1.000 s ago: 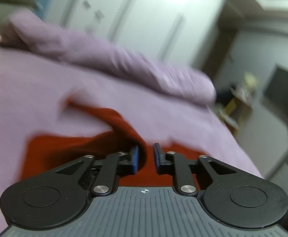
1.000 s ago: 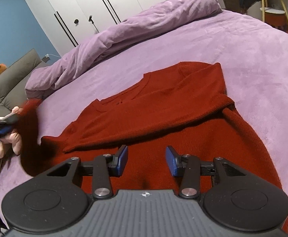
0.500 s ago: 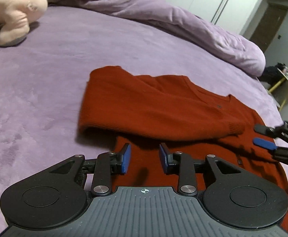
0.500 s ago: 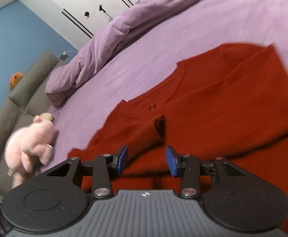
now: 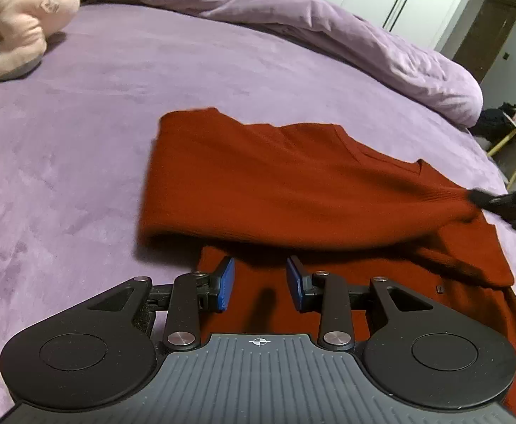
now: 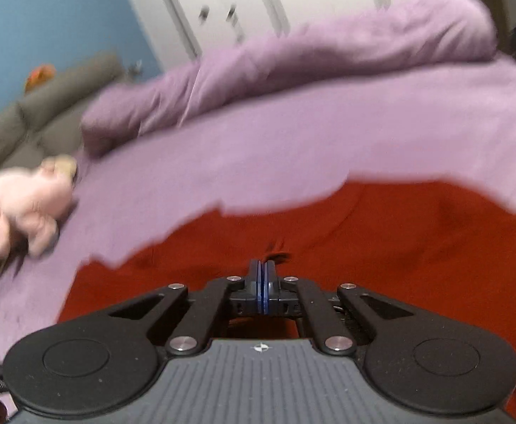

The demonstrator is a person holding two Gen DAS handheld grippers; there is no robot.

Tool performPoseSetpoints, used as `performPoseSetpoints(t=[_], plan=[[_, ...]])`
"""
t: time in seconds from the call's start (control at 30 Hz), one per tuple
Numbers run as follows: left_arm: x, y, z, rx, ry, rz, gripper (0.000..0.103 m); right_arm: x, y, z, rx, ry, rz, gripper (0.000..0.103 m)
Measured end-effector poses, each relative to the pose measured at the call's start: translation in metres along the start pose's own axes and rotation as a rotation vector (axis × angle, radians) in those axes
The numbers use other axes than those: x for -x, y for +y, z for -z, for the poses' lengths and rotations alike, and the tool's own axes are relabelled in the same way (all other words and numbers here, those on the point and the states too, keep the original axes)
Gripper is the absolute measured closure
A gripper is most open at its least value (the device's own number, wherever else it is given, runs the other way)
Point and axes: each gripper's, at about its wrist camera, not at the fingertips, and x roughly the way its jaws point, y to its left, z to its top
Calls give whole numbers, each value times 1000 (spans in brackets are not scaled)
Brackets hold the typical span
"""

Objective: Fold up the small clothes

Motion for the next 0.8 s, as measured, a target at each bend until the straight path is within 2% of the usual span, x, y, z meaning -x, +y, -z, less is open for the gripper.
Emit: performPoseSetpoints(t=[0.07,0.13,0.2,0.3,0.37,0.4,0.43,0.5,0.6,0.67,0.73,0.77,0.8], plan=[[-3,-4,-1,1,3,4,66,12,-16,-1,28,-32,168,103],[-7,-8,-2,8,19,12,66,14,-36,3,36,-1,254,103],[-12,-13,-3,12,36,20,66,11,-57,9,-16,77,231,103],[-15,-22,-5,-7,38,20,66,14,-74,16,-54,103,186,101],[-18,-26,-6,-21,41,8,66,11,-86,17,-116,115,137,83],[-20,-28,-6,-24,48,3,66,8,-90,19,-159,116,99,65],[-21,-28,-7,-24,55,1,66,5,-93,19,-186,118,80,56],[-23,-30,-6,-29,67,-5,66,-2,-100,22,-213,120,57,56],[-27,-34,-5,-57,88,-13,65,-15,-89,24,-174,148,69,58],[-31,-37,-5,-76,99,-23,65,-20,-79,24,-126,162,87,70],[-32,-40,-6,-89,98,-34,64,-20,-67,21,-64,157,115,94],[-33,-41,-6,-94,96,-38,64,-17,-61,20,-32,137,127,99],[-34,-42,-7,-99,95,-45,64,-15,-58,19,-8,116,137,99]])
